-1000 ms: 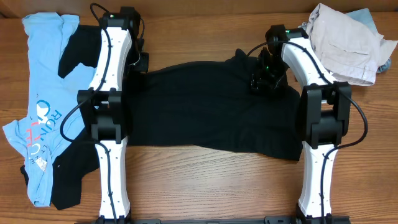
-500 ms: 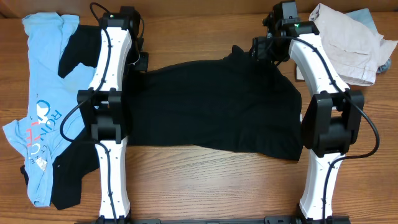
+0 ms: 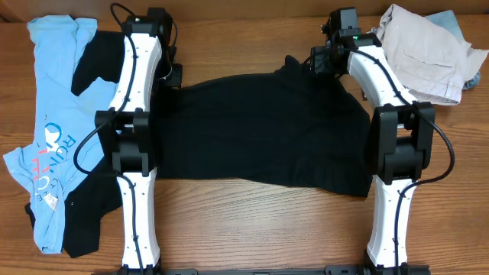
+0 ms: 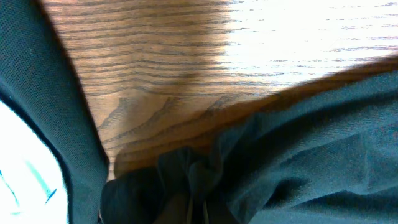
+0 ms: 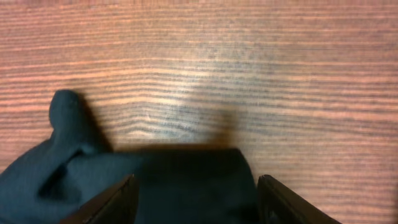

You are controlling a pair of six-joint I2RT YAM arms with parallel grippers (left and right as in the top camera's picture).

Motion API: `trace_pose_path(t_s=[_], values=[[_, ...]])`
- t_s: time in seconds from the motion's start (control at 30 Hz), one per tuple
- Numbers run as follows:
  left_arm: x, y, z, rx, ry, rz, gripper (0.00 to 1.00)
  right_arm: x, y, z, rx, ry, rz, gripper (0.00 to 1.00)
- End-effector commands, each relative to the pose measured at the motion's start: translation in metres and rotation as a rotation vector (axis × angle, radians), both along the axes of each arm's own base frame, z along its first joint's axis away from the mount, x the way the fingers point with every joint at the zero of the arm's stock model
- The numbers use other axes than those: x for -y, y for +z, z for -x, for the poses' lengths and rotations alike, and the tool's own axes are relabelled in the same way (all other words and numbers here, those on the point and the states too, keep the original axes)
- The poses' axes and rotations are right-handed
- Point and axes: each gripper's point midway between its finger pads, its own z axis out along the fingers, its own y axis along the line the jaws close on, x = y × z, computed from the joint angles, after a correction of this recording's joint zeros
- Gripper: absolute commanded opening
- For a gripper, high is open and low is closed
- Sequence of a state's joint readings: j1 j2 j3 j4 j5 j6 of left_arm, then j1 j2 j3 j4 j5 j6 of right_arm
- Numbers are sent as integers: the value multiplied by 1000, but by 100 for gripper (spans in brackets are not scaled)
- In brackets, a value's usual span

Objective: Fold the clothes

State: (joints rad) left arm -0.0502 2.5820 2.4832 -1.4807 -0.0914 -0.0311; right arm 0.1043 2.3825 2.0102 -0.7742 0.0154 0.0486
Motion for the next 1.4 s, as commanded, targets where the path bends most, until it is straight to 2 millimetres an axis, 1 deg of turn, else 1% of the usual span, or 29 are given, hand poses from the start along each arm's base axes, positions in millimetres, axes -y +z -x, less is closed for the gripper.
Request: trace_pose_path(t_s=[0.0, 0.1, 0.3, 0.47, 0.57, 0.6, 0.73, 0.77, 0.8, 0.83, 0.9, 0.93, 0.97, 1.03, 1.1, 1.13, 1.17, 1.27, 1.37], values=[[-5, 3, -4, 19, 24, -12, 4, 8, -6, -5, 10, -15, 17, 62], [-5, 3, -4, 19, 23, -12, 4, 8, -14, -7, 8, -15, 16, 61], [-6, 3, -4, 19, 22, -17, 4, 13, -38, -3, -37, -56, 3, 61], [-7, 3, -4, 19, 22, -23, 4, 18, -40, -4, -41, -63, -6, 61], [-7, 3, -4, 19, 22, -23, 4, 18, -40, -4, -39, -64, -7, 61], [-7, 3, -4, 19, 22, -23, 4, 17, -40, -4, -39, -61, -11, 59], [-7, 3, -4, 19, 23, -23, 4, 6, -39, -4, -41, -27, -69, 46], [-7, 3, -4, 19, 23, -23, 4, 3, -39, -5, -39, -19, -84, 40], [-7, 3, -4, 19, 23, -23, 4, 1, -38, -5, -37, -14, -95, 34], [-7, 3, -4, 19, 22, -23, 4, -2, -37, -6, -33, -8, -107, 22], [-7, 3, -4, 19, 22, -23, 4, -3, -36, -7, -27, -5, -115, 6], [-7, 3, -5, 21, 22, -23, 4, -3, -36, -8, -22, -4, -115, 4], [-7, 4, -6, 27, 20, -23, 4, -3, -34, -10, -15, -4, -115, 4], [-9, 4, -10, 43, 20, -25, 4, -1, -28, -14, 1, -7, -116, 4], [-13, 9, -16, 70, 27, -32, 4, 3, -13, -22, 27, -14, -122, 4], [-17, 15, -21, 97, 35, -36, 4, 7, 3, -28, 49, -16, -135, 4], [-19, 19, -24, 112, 38, -35, 4, 9, 14, -32, 63, -17, -143, 4], [-28, 37, -36, 178, 56, -35, 4, 16, 58, -43, 116, -17, -176, 4], [-36, 61, -47, 251, 72, -36, 4, 23, 100, -44, 152, -16, -203, 4]])
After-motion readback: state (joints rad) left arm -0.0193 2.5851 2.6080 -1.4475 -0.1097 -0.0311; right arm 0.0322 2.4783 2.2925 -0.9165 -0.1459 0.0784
